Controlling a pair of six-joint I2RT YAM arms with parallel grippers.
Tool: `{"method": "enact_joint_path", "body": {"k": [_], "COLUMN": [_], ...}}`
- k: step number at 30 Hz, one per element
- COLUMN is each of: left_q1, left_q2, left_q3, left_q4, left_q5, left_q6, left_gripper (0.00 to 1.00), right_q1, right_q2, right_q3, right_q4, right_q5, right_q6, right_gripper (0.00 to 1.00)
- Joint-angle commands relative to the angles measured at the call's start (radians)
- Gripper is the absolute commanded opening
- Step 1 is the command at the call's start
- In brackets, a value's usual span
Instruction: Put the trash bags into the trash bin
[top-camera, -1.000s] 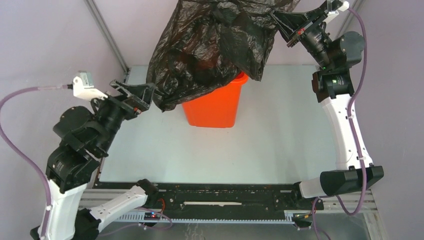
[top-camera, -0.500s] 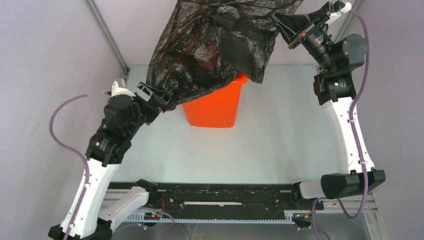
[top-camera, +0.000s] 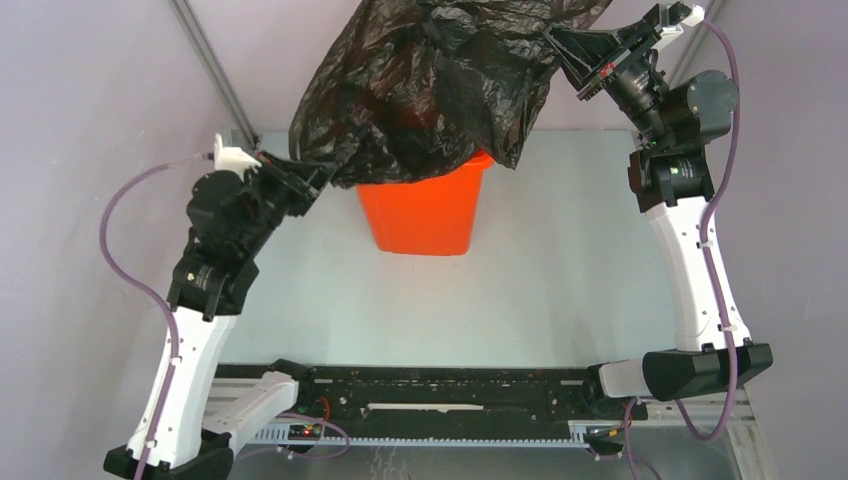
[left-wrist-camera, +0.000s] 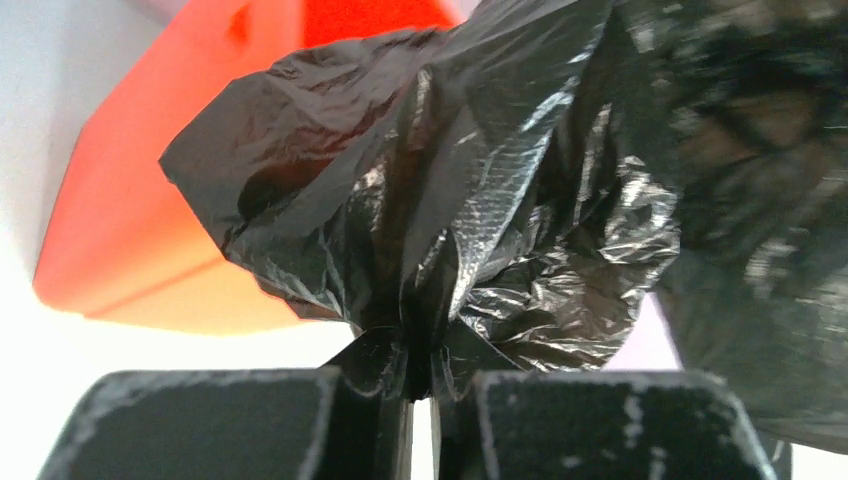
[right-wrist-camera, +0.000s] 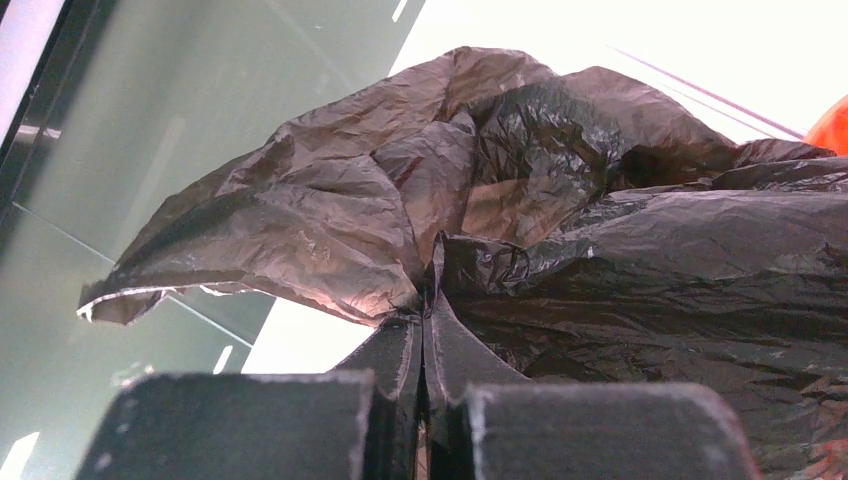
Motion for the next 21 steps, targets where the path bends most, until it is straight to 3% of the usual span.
{"method": "enact_joint_path", "body": {"k": [1, 7, 11, 14, 17, 21], "left_q1": [0.003, -0.051, -0.121, -0.136, -0.138, -0.139], "left_q2": [0.087, 0.337, 0.466, 0.533, 0.603, 0.605], "left_q3": [0.207, 0.46, 0.568, 0.608, 0.681, 0.746], "left_q4": [0.128, 0.124, 0.013, -0.071, -0.134, -0.164], "left_q5": [0.053, 0.059, -0.087, -0.168, -0.163, -0.146], "left_q6": [0.142, 0.198, 0.249, 0.283, 0.361, 0.457], "left_gripper": [0.09, 0.09, 0.1, 0.19, 0.26, 0.55], "right_q1": [0.002, 0.003, 0.005, 0.008, 0.015, 0.017], "right_q2": [-0.026, -0.026, -0.029, -0.024, -0.013, 0.003], "right_q3": [0.0, -0.004, -0.009, -0.009, -0.002, 0.02], "right_q4": [0.034, 0.01, -0.008, -0.013, -0.012, -0.012], "right_q5": [-0.014, -0.022, -0.027, -0.03, -0.033, -0.042], "right_q6": [0.0, -0.011, -0.015, -0.017, -0.015, -0.008], "right_gripper": [0.0, 0.0, 0.0, 0.0, 0.0, 0.0]}}
